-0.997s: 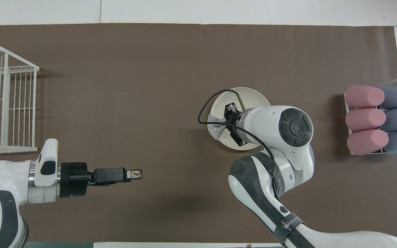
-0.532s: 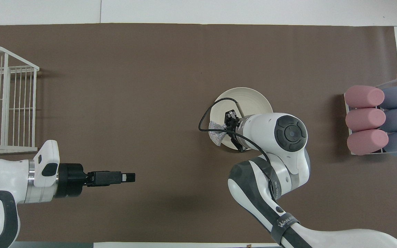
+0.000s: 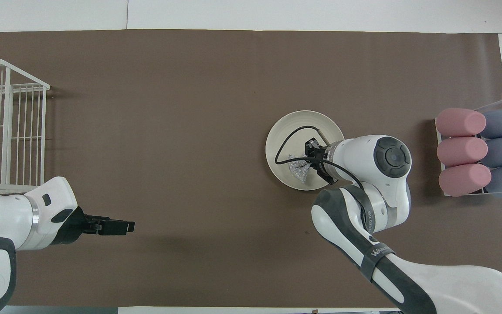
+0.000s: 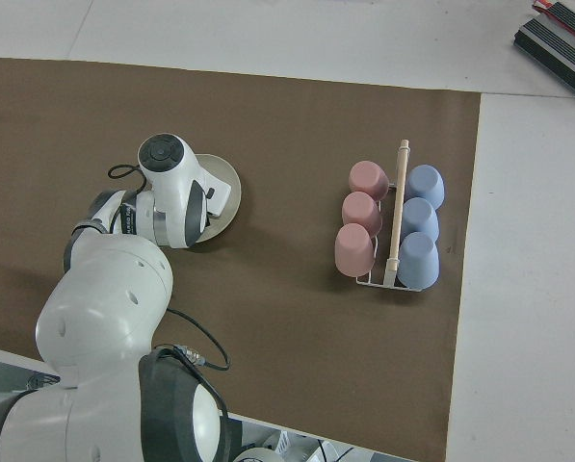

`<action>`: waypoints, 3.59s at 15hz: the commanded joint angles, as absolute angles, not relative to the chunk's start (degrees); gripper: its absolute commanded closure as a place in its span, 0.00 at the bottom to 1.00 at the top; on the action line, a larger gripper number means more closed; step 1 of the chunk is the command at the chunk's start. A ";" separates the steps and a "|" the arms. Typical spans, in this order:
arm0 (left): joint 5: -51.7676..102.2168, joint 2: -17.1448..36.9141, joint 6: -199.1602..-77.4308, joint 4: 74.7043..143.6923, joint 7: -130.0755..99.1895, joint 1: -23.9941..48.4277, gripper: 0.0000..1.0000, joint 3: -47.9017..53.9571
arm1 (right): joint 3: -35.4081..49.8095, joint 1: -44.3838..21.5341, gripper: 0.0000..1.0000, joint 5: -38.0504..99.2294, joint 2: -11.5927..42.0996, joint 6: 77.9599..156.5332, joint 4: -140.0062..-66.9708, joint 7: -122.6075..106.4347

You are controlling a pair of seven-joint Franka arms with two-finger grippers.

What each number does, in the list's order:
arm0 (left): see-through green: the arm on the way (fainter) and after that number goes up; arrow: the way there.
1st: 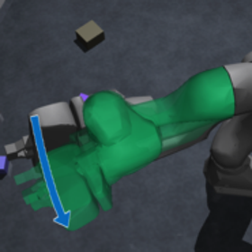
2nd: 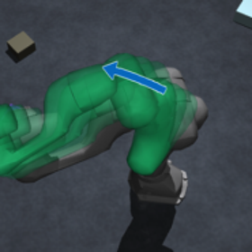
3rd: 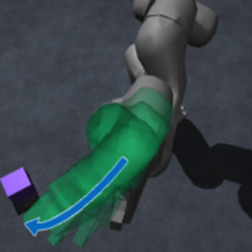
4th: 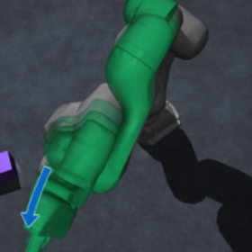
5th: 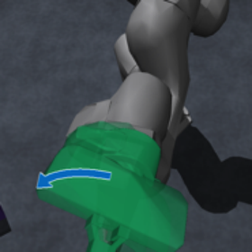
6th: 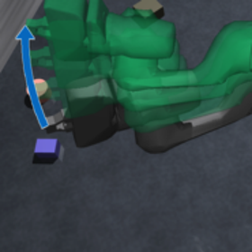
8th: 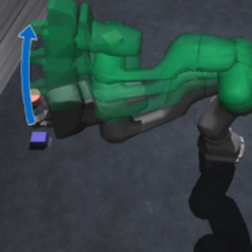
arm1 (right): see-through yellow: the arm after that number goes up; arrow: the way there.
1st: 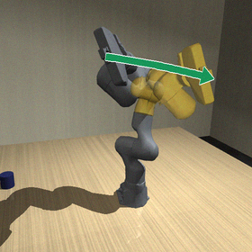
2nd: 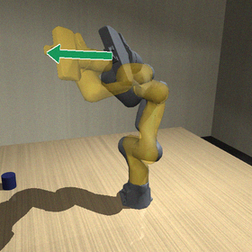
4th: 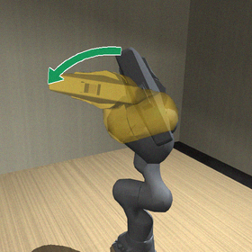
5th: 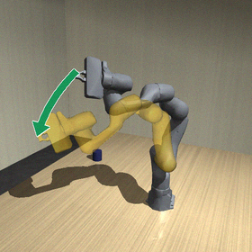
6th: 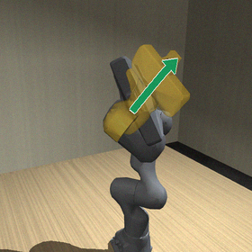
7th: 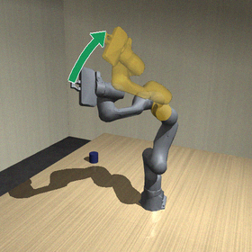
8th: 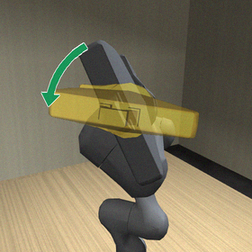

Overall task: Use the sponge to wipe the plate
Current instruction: 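Rub the clear sponge over the plate surface with the right gripper, then carry the sponge from the plate back to the left gripper with the right gripper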

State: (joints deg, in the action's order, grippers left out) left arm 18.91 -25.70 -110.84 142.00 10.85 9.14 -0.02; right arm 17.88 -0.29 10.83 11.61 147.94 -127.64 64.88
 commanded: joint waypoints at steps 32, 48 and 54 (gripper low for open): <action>15.12 -23.20 -111.62 138.78 4.39 6.42 0.00 0.35 | 18.46 -8.44 1.00 11.87 16.08 156.53 -128.15 76.91; 41.97 -15.82 -110.74 127.27 -6.41 6.33 0.00 0.09 | 19.16 -14.30 1.00 9.51 -3.78 101.97 -99.08 108.21; 63.61 -16.26 -105.66 126.83 -6.94 7.82 0.00 0.53 | 19.34 -20.12 1.00 6.68 -3.60 103.97 -100.37 118.21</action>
State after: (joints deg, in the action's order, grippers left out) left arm 58.88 -16.33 -108.62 127.64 -5.41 7.07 0.57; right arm 19.31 -20.17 7.43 -4.33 103.35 -100.50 116.79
